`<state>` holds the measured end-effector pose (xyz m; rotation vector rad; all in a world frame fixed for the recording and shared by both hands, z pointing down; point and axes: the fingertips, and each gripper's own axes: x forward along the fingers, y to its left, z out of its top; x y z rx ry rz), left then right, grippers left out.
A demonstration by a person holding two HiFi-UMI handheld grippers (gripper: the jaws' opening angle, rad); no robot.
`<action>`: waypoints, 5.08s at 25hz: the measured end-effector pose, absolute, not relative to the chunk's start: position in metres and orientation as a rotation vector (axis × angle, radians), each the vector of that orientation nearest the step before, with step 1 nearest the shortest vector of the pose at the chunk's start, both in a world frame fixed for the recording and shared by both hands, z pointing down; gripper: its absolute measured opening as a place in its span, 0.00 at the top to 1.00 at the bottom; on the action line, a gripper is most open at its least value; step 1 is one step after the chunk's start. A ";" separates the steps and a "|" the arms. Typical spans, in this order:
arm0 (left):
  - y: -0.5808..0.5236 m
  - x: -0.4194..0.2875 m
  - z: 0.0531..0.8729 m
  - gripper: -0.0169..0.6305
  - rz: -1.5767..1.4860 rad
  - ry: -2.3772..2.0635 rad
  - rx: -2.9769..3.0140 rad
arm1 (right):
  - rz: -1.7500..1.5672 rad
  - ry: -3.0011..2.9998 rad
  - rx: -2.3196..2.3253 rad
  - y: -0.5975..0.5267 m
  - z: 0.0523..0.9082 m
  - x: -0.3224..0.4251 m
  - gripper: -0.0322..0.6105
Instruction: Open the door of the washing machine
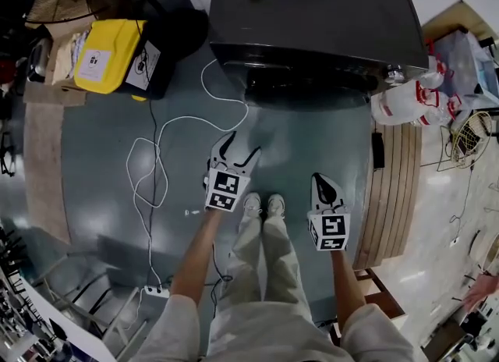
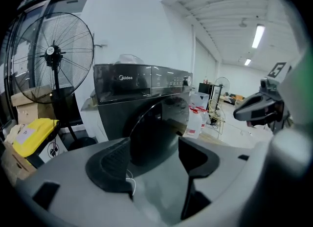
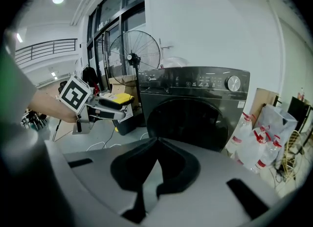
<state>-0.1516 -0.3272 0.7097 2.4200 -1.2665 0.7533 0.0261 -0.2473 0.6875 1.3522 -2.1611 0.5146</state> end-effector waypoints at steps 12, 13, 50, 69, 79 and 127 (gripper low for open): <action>-0.390 -0.133 0.761 0.53 0.830 -1.179 2.516 | 0.549 -2.145 1.311 -0.267 0.737 0.018 0.95; -0.394 -0.132 0.765 0.53 0.827 -1.176 2.515 | 0.551 -2.146 1.310 -0.270 0.741 0.017 0.95; -0.503 -0.105 0.839 0.61 1.002 -1.097 2.602 | 0.507 -2.177 1.361 -0.377 0.789 0.022 0.95; -0.435 -0.102 0.836 0.72 1.021 -1.021 2.599 | 0.532 -2.064 1.486 -0.317 0.791 0.057 0.95; -0.337 -0.076 0.832 0.77 0.951 -0.863 2.566 | 0.523 -2.000 1.567 -0.272 0.775 0.070 0.95; -0.093 0.200 0.833 0.81 0.927 -0.371 2.456 | 0.827 -1.389 2.211 -0.026 0.775 0.336 0.95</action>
